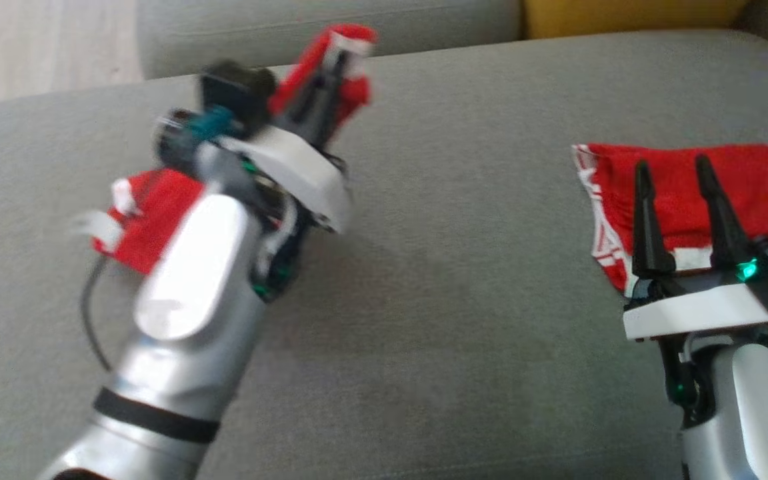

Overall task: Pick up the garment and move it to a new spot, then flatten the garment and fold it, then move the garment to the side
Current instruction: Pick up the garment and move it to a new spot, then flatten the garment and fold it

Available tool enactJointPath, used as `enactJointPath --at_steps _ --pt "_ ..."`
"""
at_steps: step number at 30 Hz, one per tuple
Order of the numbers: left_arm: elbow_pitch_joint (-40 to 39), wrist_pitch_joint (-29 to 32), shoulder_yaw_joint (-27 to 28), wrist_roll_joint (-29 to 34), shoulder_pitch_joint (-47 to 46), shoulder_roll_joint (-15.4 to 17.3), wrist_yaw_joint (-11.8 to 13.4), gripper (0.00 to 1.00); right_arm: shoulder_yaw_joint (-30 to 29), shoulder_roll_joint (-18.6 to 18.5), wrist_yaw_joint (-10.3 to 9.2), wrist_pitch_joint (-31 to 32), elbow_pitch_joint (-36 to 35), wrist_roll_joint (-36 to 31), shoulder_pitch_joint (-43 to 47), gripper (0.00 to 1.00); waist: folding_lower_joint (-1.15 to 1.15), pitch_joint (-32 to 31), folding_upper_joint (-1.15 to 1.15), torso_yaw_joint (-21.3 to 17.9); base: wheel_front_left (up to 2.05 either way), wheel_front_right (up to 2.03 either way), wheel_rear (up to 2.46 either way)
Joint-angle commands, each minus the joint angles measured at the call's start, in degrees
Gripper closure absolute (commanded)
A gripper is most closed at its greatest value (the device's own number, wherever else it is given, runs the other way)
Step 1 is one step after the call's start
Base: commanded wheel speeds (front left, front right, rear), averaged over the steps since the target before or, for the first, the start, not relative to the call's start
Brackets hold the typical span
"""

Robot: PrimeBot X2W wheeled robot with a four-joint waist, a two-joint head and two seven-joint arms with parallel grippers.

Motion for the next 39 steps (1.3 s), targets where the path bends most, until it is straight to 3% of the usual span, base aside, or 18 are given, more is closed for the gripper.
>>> enactJointPath --at_steps 1,4,5,6,10,13,16,21,30,34,39 --pt "-2.2 0.1 1.2 -0.2 -1.8 1.0 0.3 1.0 1.6 -0.2 0.2 -0.8 -1.7 0.4 -1.7 0.0 0.0 0.6 0.0 -2.1 0.0 0.0 0.0" --pt "-2.6 0.0 -3.4 -1.7 -0.9 0.3 1.7 1.0 2.2 -0.2 0.2 -1.0 -1.3 0.8 -2.4 0.0 0.0 1.6 0.0 -4.3 0.0 0.0 0.0" --pt "-2.8 -0.4 -5.1 -3.0 -0.6 0.3 2.4 0.28 2.5 -0.2 0.2 -1.2 -1.2 1.0 -2.6 0.0 0.0 1.9 0.0 -4.9 0.0 0.0 0.0" --pt "-3.0 -0.7 -7.1 -4.3 -0.4 0.2 3.1 0.0 2.7 -0.2 0.2 -1.3 -1.0 1.2 -2.8 0.0 0.0 2.2 0.0 -5.5 0.0 0.0 0.0" --pt "-2.0 -2.0 -12.3 -7.9 -0.5 0.2 5.5 0.0 2.8 -0.2 0.2 -2.0 -0.1 1.5 -2.9 0.0 0.0 2.7 0.0 -6.2 0.0 0.0 0.0" --pt "0.0 -3.7 -12.4 -8.9 -1.2 0.2 7.1 0.0 2.0 -0.2 0.2 -2.5 0.5 1.5 -2.6 0.0 0.0 2.3 0.0 -5.1 0.0 0.0 0.0" --pt "2.0 -5.8 -10.3 -9.5 -1.5 1.1 8.1 0.0 1.5 -0.2 0.2 -2.7 1.1 1.5 -2.0 0.0 0.0 1.3 0.0 -3.2 0.0 0.0 0.0" --pt "3.7 -9.0 -6.1 -11.0 0.5 5.7 9.0 0.0 1.5 -0.2 0.2 -2.6 1.9 1.1 -0.9 0.0 0.0 -1.4 0.0 1.1 0.0 0.0 0.0" --pt "-0.3 -12.3 0.0 -13.3 13.8 15.0 9.3 0.0 2.2 -0.2 0.2 -1.9 2.1 1.3 2.5 0.0 0.0 -5.4 0.0 8.0 0.0 0.0 0.0" --pt "-5.1 -12.8 3.0 -14.3 22.0 16.1 10.1 0.0 3.2 -0.2 0.2 -1.8 2.3 1.9 4.3 0.0 0.0 -6.3 0.0 9.5 0.0 0.0 0.0" --pt "-12.8 -12.9 8.2 -13.1 30.6 14.0 11.3 0.0 4.2 -0.2 0.2 -1.5 2.5 1.9 5.4 0.0 0.0 -6.4 0.0 10.5 0.0 0.0 0.0"
